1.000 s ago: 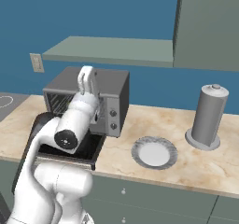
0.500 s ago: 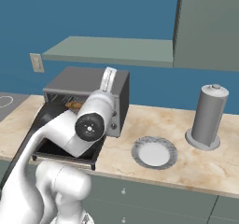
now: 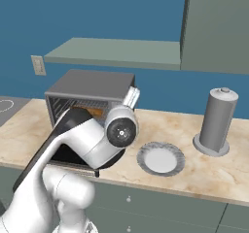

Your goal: Pull the toaster oven rack outwards. Pick up the baguette from the plate and place it on the toaster oven rack. Close the toaster oven door fully and set the temperature to the lowest setting.

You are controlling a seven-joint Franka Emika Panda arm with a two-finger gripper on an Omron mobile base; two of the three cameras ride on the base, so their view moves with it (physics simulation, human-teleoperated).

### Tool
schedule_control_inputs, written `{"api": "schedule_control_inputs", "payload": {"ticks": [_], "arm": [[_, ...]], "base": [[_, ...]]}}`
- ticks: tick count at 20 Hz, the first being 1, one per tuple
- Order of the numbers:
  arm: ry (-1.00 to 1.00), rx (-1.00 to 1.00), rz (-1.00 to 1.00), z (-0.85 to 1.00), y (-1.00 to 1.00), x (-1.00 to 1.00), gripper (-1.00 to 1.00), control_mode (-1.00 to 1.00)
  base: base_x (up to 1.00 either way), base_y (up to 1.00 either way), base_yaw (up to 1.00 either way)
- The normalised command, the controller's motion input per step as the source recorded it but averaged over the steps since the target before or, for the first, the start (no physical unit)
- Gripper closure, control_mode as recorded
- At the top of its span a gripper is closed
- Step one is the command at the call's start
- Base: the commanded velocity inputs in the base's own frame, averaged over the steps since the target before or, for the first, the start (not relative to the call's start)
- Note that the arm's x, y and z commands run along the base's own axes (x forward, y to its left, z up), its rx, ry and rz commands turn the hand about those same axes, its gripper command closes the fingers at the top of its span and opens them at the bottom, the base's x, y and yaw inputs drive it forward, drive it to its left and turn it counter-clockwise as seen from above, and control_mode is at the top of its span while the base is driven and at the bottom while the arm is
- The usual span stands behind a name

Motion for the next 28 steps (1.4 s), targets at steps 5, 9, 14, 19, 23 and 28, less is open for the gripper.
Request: {"api": "schedule_control_inputs", "payload": {"ticks": [5,9,14,19,23,28], "arm": [[0.14,0.10,0.01,-0.59,-0.31,0.03,-1.00,-1.00],[0.02,0.08,0.00,-0.46,-0.34,0.12,-1.00,-1.00],[0.09,0.19,0.05,-0.47,-0.31,0.22,-1.00,-1.00],[0.12,0.26,0.08,-0.25,-0.18,0.03,-1.00,-1.00],[0.27,0.27,0.08,-0.26,-0.01,0.03,-1.00,-1.00],[0.30,0.26,0.08,-0.25,0.02,0.01,-1.00,-1.00]], "base": [[0.00,0.00,0.00],[0.00,0.00,0.00],[0.00,0.00,0.00],[0.00,0.00,0.00],[0.00,0.00,0.00],[0.00,0.00,0.00]]}}
